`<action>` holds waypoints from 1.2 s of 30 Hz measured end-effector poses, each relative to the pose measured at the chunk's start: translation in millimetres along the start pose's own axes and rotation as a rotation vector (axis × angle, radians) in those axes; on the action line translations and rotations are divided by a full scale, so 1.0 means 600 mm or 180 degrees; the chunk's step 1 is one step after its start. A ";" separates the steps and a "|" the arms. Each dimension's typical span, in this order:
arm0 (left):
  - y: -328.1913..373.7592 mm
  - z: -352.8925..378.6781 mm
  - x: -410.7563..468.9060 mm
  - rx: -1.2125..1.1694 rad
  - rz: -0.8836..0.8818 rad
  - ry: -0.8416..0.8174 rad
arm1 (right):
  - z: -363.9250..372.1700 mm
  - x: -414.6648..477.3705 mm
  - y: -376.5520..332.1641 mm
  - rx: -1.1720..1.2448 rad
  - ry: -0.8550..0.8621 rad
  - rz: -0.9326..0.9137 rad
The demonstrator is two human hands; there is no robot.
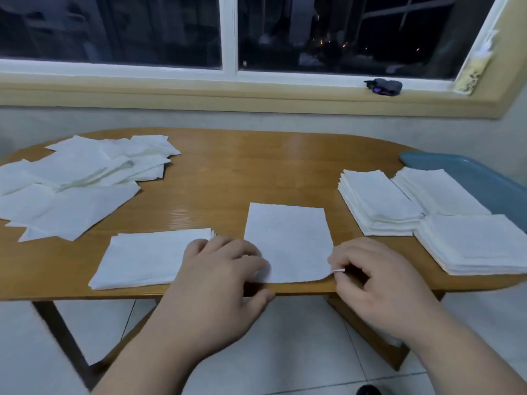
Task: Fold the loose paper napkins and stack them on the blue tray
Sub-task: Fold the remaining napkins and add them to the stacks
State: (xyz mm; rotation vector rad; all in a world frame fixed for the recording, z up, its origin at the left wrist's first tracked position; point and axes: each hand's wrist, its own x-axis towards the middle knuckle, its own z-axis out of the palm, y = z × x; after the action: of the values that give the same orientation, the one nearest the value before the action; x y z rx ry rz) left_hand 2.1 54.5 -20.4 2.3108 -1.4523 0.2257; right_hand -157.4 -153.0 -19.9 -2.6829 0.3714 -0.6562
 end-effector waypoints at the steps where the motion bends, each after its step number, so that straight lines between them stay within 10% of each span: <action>1: -0.001 0.003 0.002 -0.0063 0.0102 -0.0053 | 0.001 -0.001 0.003 0.0076 0.0058 -0.0072; 22: 0.008 -0.014 0.009 -0.0499 0.0375 -0.0024 | -0.021 -0.020 0.023 0.0718 0.0266 -0.0463; 36: 0.028 -0.016 0.038 -0.1344 -0.0828 0.0597 | -0.006 0.008 0.001 0.0570 0.0696 0.0033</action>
State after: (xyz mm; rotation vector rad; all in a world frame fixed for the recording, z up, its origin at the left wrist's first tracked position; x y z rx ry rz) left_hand -2.1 33.4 0.1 2.0398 -0.9842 0.0509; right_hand -155.0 -155.9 -15.4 -2.4456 0.3637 -0.9373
